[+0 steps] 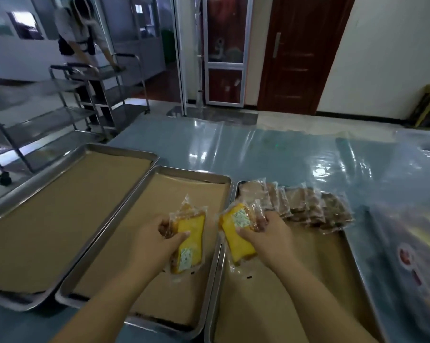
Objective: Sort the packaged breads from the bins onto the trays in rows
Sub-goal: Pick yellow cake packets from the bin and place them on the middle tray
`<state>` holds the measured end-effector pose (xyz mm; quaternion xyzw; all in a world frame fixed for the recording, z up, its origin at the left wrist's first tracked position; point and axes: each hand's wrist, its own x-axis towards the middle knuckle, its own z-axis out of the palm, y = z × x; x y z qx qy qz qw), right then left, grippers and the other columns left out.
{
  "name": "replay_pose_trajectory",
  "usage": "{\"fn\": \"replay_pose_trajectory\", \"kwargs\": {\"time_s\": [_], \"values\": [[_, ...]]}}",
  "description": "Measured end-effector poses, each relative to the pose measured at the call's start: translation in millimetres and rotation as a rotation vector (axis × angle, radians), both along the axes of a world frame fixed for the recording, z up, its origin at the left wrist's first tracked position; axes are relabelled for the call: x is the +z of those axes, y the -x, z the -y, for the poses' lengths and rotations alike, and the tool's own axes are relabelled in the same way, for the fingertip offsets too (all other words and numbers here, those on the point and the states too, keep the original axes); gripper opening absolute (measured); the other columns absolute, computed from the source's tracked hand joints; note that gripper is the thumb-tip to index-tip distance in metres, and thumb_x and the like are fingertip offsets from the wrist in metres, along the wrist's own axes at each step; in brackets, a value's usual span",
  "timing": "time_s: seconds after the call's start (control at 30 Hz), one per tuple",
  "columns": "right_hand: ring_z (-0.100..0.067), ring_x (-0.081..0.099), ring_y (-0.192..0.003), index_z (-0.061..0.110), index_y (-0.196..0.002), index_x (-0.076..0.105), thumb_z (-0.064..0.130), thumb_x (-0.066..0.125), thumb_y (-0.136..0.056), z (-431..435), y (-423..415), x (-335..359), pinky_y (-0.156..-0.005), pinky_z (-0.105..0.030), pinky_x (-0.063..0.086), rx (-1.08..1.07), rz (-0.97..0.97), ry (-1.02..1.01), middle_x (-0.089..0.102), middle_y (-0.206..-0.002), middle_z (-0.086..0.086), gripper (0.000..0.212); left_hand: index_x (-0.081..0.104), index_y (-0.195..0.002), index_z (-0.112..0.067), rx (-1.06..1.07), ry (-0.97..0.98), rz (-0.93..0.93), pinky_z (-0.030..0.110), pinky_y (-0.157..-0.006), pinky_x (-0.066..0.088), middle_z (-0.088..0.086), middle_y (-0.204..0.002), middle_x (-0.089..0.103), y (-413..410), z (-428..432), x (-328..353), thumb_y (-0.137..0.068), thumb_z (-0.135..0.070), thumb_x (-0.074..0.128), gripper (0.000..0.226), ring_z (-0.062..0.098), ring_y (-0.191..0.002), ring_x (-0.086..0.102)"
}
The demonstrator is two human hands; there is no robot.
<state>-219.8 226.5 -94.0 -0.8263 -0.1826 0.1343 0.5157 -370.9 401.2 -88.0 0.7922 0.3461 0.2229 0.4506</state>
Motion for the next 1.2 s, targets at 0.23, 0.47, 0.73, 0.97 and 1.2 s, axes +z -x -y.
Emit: {"fn": "replay_pose_trajectory", "kwargs": {"time_s": [0.23,0.47,0.73,0.97,1.2], "values": [[-0.003,0.053,-0.063,0.026,-0.080,0.048,0.039,0.076,-0.071,-84.7,-41.9,-24.4,-0.046,-0.020,0.031,-0.017,-0.040,0.119,0.056,-0.073,0.010,0.033,0.059,-0.074,-0.018,0.006,-0.035,-0.056,0.009,-0.044,0.037,-0.002,-0.068,0.060,-62.2,-63.5,-7.6,-0.075,-0.024,0.077,0.019,0.004,-0.055,0.052],[-0.006,0.058,-0.073,0.024,-0.092,0.053,0.039,0.073,-0.073,-150.8,-73.7,-31.1,-0.054,-0.022,0.039,-0.023,-0.118,0.080,0.060,-0.082,0.010,0.032,0.061,-0.085,-0.024,-0.089,-0.024,-0.093,0.011,-0.040,0.036,-0.005,-0.074,0.064,-126.3,-113.1,-21.5,-0.076,-0.039,0.073,0.021,0.006,-0.066,0.059],[-0.016,0.065,-0.088,0.023,-0.097,0.063,0.024,0.062,-0.089,-185.4,-106.0,-46.5,-0.081,-0.034,0.055,0.007,-0.282,0.010,0.068,-0.092,0.002,0.009,0.057,-0.087,-0.038,-0.303,0.083,-0.142,0.018,-0.060,0.044,-0.016,-0.087,0.063,-182.3,-146.6,-52.7,-0.082,-0.042,0.065,0.011,0.001,-0.081,0.059],[-0.022,0.046,-0.117,0.026,-0.127,0.046,0.030,0.064,-0.086,-165.0,-106.7,-65.2,-0.094,-0.030,0.039,-0.095,-0.021,0.303,0.035,-0.131,-0.005,0.045,0.052,-0.085,-0.060,-0.511,0.110,-0.129,0.010,-0.063,0.040,-0.035,-0.088,0.053,-185.8,-146.6,-78.8,-0.070,-0.074,0.053,0.020,-0.014,-0.083,0.051],[0.000,0.037,-0.117,0.065,-0.119,0.028,0.041,0.076,-0.068,-132.1,-94.2,-82.0,-0.098,-0.016,0.037,0.090,-0.005,0.227,0.026,-0.127,0.022,0.074,0.038,-0.135,-0.040,-0.695,-0.003,-0.257,0.030,-0.099,0.042,-0.019,-0.133,0.035,-174.9,-160.8,-107.5,-0.065,-0.068,0.062,0.079,0.005,-0.119,0.041]]}}
